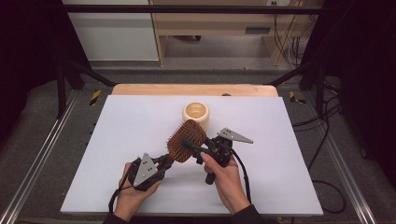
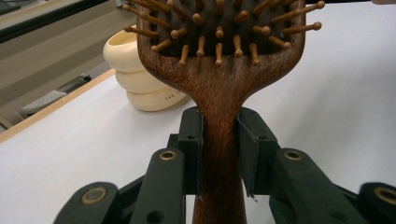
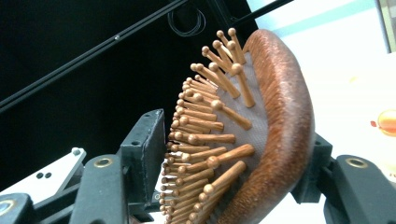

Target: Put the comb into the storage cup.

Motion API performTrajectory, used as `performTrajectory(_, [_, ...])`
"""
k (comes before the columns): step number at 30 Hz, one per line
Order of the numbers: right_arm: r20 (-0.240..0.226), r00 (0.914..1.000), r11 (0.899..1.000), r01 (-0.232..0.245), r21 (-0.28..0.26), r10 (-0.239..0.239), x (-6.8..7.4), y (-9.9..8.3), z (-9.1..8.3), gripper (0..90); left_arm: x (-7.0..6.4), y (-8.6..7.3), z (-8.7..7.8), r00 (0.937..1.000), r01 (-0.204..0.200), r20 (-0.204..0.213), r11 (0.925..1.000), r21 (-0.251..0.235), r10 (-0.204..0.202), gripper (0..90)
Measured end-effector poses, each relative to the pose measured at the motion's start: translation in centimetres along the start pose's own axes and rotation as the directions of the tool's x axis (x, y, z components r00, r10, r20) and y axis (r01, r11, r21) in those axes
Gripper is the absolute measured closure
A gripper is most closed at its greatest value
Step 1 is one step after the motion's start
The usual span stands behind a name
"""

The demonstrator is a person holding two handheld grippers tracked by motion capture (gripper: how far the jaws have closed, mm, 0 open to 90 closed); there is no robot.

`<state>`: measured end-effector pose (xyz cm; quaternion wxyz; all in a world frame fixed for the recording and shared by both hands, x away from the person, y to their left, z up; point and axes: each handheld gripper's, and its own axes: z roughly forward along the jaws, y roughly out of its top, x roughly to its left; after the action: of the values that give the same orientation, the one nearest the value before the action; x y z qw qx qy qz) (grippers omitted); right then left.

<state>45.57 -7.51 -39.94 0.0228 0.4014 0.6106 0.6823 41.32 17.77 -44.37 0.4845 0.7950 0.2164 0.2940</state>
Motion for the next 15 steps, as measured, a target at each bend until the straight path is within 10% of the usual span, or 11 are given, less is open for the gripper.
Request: performTrajectory(15, [-0.025, 0.9996, 1.0, 0.012, -0.024, -0.012, 0.73, 0.2, 0.08, 49.9, 0.13, -0.03, -0.18, 0.9999, 0.015, -0.005, 0.9998, -0.013, -0.015, 72.5])
